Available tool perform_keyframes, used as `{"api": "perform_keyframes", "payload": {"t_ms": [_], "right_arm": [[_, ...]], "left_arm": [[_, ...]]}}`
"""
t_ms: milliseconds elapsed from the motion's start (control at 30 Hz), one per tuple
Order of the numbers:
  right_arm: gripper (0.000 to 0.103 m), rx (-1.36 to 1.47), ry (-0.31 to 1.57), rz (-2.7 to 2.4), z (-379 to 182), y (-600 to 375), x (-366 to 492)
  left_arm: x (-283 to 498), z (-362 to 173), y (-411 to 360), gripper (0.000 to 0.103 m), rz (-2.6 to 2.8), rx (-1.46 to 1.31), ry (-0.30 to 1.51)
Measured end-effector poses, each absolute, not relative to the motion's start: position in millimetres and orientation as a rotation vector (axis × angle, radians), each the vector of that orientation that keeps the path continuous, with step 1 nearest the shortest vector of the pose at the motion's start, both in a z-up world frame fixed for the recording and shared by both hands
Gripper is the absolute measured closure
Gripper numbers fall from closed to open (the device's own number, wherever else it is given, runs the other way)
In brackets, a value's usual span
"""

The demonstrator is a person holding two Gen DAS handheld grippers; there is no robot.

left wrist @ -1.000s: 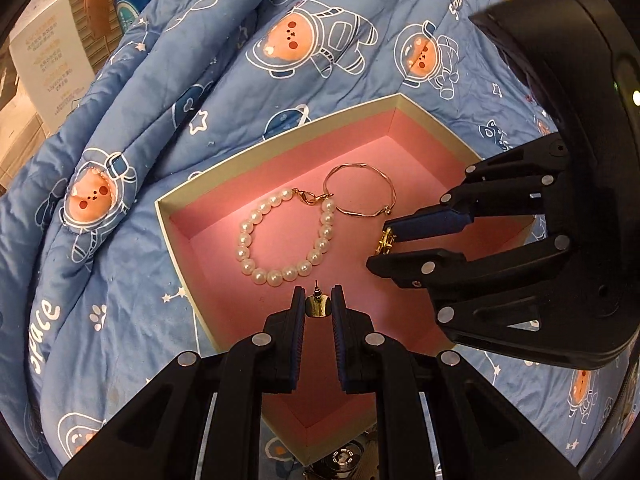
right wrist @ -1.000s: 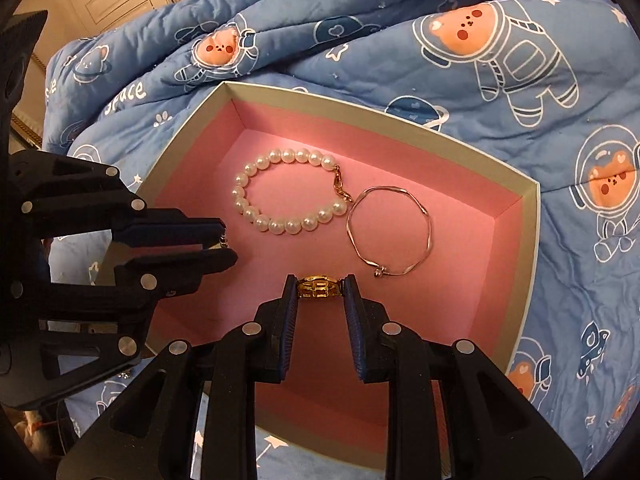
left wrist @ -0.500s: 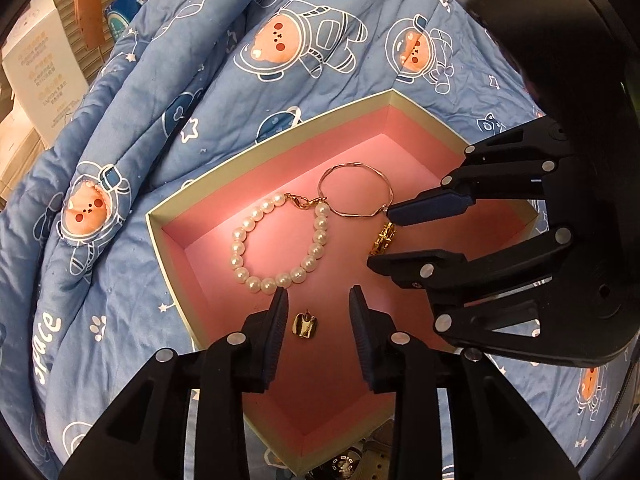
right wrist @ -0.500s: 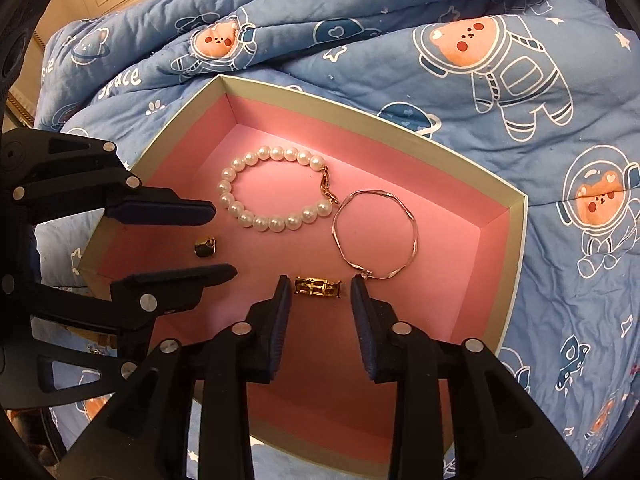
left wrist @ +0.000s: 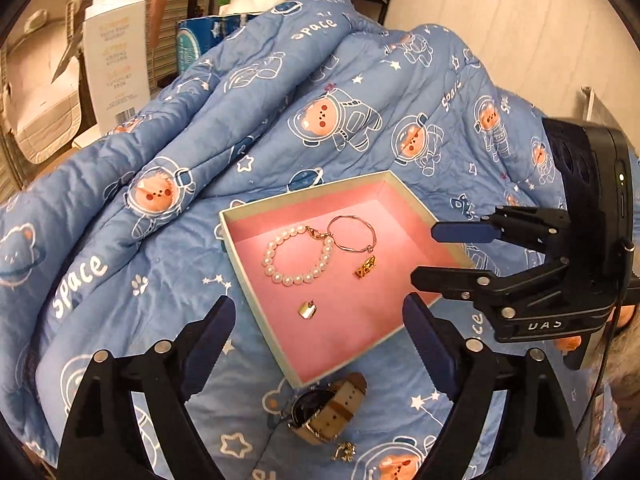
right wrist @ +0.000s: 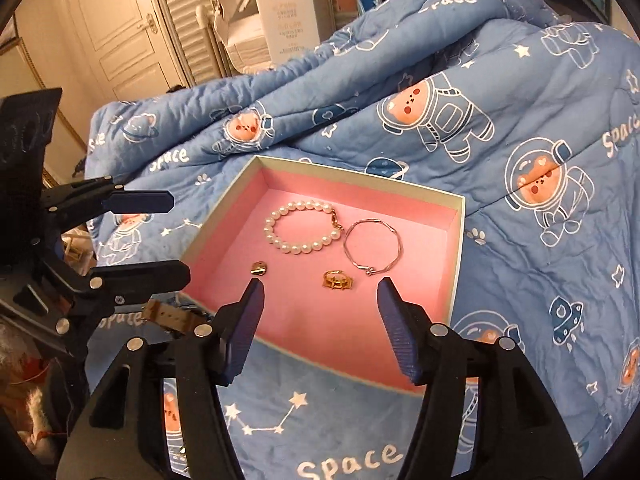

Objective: Organize jewelry
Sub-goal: 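Withdraw both tools from the box toward the remaining gold charms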

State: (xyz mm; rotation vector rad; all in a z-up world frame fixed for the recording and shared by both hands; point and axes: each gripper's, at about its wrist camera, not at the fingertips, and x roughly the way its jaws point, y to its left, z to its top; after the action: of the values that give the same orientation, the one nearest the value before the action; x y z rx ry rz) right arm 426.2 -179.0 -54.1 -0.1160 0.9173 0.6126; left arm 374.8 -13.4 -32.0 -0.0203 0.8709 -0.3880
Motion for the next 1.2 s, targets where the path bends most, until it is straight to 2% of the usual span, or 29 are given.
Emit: {"api": "perform_keyframes", "payload": {"t_ms": [433,867,1033,1200], "right_arm": [[0.043,-0.051,0.912,0.542,-85.5,-209.4,308.3],[0.043,-0.047,0.907,0.515,-109.5,-199.0,244.4],[0.059,-0.092,0.905,0.530,-115.5,-193.0,236.0],[0.062,-0.099,0.905,0.532,-120.1,-192.8,238.9]], "left_arm": [[276.3,-68.6,19.2,0.014,-0.292,-0.153,0.860],[223.3,-97.5,-3.7,0.016,-0.263,-0.057,0.850],[215.9,-101.9,-9.1,0.020,-0.259,-0.027,0.844],[212.7,-101.0,-12.1,0.030,-0.276,-0.039,0.839]]}}
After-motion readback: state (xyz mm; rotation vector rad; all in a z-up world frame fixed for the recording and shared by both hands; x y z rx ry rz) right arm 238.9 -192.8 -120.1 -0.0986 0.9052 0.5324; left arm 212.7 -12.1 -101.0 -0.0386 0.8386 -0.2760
